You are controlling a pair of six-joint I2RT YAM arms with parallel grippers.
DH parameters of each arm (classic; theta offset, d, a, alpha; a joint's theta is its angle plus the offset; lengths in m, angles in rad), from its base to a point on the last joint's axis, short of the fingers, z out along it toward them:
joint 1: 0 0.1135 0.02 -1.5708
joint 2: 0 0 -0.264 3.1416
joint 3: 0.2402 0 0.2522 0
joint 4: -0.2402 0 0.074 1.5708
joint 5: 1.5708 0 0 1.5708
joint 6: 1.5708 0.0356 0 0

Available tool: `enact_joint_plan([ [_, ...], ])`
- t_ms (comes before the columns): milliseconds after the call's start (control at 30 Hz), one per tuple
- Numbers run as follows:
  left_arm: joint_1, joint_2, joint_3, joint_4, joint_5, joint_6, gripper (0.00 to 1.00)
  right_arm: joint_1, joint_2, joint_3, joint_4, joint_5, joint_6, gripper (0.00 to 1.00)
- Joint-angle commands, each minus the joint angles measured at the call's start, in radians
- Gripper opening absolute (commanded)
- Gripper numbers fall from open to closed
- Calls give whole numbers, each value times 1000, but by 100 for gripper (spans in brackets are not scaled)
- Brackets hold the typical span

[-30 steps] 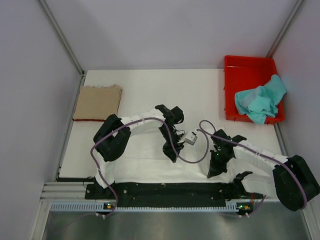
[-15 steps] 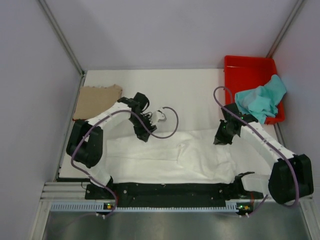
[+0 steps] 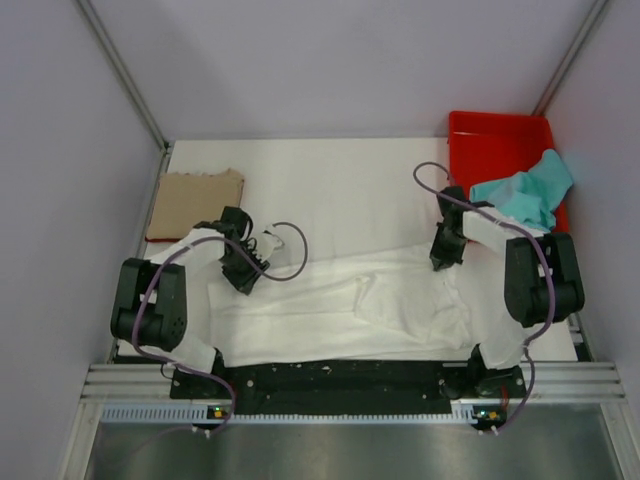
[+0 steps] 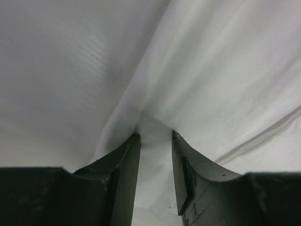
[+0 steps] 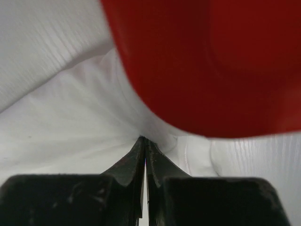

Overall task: Fold and stack the t-shirts
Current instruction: Fold the other side of the tshirt into a rectangle, then rotate the tshirt 90 degrees

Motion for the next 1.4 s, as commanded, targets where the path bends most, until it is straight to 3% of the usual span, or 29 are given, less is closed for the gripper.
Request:
enact_joint_plan([
  [0, 90, 53, -96, 70, -187, 11, 40, -8, 148, 106, 94, 162, -92, 0],
  [233, 119, -116, 47, -120, 70, 31, 43, 107, 99, 311, 36, 177, -259, 6],
  [300, 148, -130, 95, -173, 81, 39, 43, 147, 52, 324, -12, 189, -270, 9],
  [500, 295, -139, 137, -207, 23, 65, 44, 212, -166, 123, -88, 104, -137, 14],
  [667, 340, -182, 149, -233, 31, 94, 48, 235, -214, -81, -76, 43, -59, 1],
  [800, 343, -191, 125, -230, 38, 98, 48, 239, -107, -114, -18, 57, -68, 0],
  [900, 344, -184, 94, -215, 17, 89, 48, 239, 26, -37, -23, 77, -76, 0],
  [1167, 352, -185, 26, -203, -38, 120, 50, 239, 284, 293, -44, 24, -108, 0],
  [1367, 350, -147, 46, -197, -29, 105, 50, 215, 562, 685, -101, 54, -184, 0],
])
